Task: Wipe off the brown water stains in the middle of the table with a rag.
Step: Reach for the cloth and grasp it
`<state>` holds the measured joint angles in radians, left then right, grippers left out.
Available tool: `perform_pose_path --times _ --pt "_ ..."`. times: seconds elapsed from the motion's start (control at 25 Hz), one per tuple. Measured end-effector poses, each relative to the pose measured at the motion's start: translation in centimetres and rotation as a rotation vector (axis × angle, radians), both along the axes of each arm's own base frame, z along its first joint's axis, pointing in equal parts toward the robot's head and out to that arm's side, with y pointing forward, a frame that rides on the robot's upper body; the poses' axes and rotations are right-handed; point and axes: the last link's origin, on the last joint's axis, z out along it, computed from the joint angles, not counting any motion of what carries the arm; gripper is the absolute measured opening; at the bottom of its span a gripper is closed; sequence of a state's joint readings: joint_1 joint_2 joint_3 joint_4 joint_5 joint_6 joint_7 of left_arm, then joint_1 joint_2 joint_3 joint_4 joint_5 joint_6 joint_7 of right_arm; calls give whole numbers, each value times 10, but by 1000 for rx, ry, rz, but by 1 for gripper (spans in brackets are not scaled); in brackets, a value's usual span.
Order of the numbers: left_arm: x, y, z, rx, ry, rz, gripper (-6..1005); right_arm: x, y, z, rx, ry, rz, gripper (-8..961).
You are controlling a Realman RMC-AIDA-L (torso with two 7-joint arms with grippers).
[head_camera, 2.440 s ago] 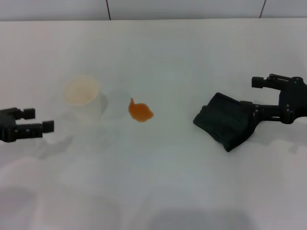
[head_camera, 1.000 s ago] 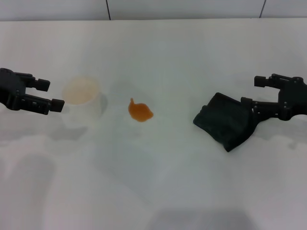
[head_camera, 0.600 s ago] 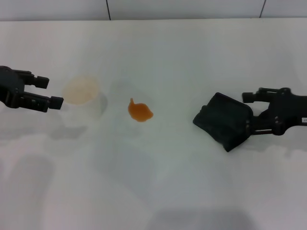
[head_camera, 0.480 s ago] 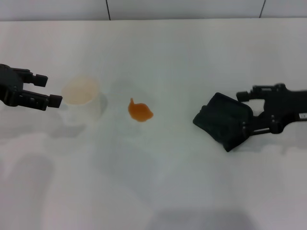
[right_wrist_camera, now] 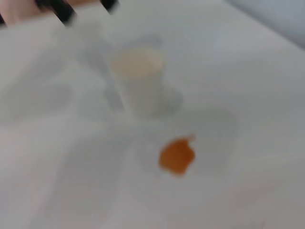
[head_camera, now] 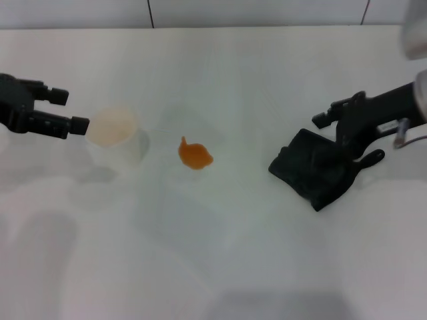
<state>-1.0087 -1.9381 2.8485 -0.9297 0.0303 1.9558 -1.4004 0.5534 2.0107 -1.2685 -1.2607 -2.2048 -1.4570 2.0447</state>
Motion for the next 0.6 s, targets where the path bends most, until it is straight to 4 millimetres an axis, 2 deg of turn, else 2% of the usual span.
perform_pose_path --times 0.2,0.6 --pt "3 1 -2 -5 -4 -8 894 3 6 -23 -14 -80 -4 767" --pt "6 0 -11 -23 -13 -34 893 24 9 -27 103 -77 -31 765"
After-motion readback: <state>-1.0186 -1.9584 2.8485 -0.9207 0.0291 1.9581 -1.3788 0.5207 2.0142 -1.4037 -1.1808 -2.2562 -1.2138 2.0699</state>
